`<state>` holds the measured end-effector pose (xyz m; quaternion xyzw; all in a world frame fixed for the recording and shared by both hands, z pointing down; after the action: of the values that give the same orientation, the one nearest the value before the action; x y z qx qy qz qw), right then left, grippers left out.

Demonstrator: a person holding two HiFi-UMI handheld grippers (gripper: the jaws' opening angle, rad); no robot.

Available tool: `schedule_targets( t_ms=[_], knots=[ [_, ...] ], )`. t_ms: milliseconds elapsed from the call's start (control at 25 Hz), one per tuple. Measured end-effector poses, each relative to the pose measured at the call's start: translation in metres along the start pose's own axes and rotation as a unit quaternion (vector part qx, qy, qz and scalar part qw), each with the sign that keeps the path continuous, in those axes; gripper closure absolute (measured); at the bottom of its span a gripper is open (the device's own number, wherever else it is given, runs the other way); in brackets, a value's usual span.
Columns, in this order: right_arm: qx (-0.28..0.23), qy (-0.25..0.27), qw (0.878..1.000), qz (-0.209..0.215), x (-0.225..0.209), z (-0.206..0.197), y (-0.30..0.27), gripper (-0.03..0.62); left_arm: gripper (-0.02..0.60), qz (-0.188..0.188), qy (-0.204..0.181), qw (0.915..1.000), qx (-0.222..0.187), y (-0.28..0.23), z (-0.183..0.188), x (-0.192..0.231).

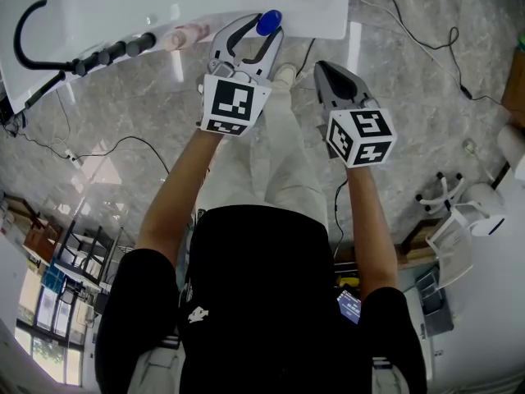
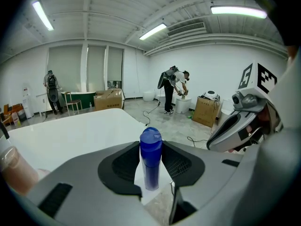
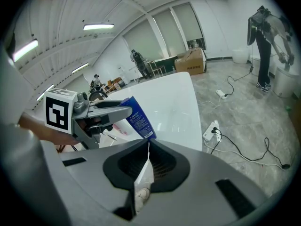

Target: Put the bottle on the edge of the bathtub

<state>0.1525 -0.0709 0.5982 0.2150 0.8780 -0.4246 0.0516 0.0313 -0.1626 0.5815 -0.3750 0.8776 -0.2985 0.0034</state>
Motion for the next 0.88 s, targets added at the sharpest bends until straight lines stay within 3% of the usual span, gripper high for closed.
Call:
schedule_targets(
  t_ms=[880],
  knots=[
    [0.002,-0.010,1.000,-0.001,-0.0026,-0.0045,0.0005,0.569,0.365,-0.006,0.004,0.9999,0.008,-0.0021,-0.0049,-0.0048]
  ],
)
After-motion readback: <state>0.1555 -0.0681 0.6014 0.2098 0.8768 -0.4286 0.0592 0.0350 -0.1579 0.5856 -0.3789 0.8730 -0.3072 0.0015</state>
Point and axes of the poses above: the fingertips, and each gripper's own axes: y backward along the fingers, x to its left, z out of its top, the point moved 4 cm from there along y, backward along the fingers, and after that the axes turned 11 degrees about y, right-handed, at the moved point
